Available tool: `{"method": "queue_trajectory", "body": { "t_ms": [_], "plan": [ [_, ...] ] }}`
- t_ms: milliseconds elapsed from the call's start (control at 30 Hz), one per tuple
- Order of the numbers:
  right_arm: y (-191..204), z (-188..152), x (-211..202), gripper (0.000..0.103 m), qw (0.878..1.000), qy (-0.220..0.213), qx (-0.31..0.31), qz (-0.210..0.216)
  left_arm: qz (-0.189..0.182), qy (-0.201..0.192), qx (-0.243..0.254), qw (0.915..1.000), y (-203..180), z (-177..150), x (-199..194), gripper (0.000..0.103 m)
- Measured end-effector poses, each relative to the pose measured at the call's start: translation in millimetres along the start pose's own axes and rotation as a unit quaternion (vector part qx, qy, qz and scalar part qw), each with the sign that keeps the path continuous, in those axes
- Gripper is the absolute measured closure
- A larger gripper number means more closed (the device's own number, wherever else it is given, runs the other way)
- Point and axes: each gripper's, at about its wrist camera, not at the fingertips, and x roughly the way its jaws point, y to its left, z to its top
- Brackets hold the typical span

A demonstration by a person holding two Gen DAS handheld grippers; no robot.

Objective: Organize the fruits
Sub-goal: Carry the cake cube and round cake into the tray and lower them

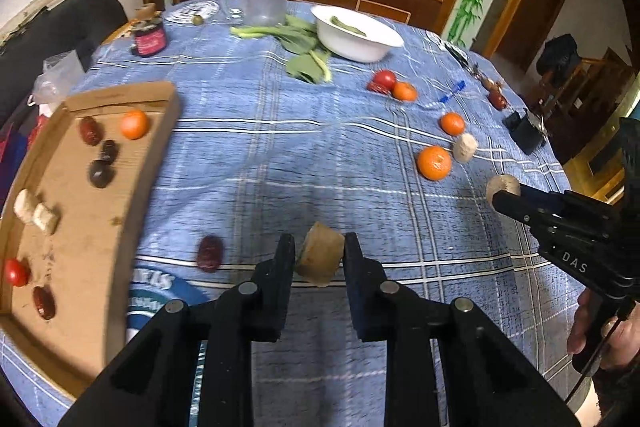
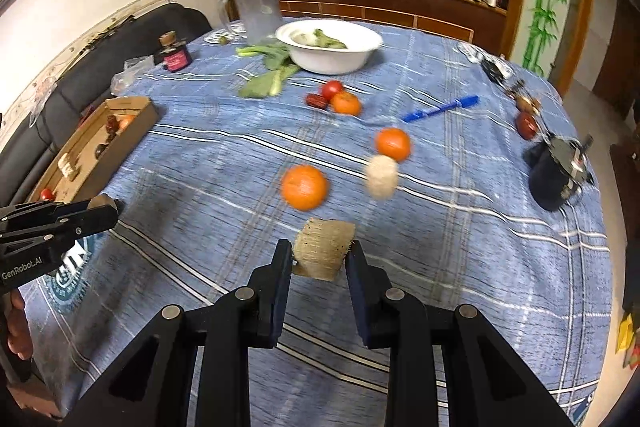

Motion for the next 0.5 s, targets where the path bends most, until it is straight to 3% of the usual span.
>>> {"method": "queue_trajectory", "body": {
  "t_ms": [500],
  "plan": [
    [114.8, 47.4, 17.8, 0.074, 0.996, -0.009, -0.073, 0.057, 0.044, -0.043, -0.058, 0.9964, 93.7, -0.6, -58.2, 0.079]
  ]
}}
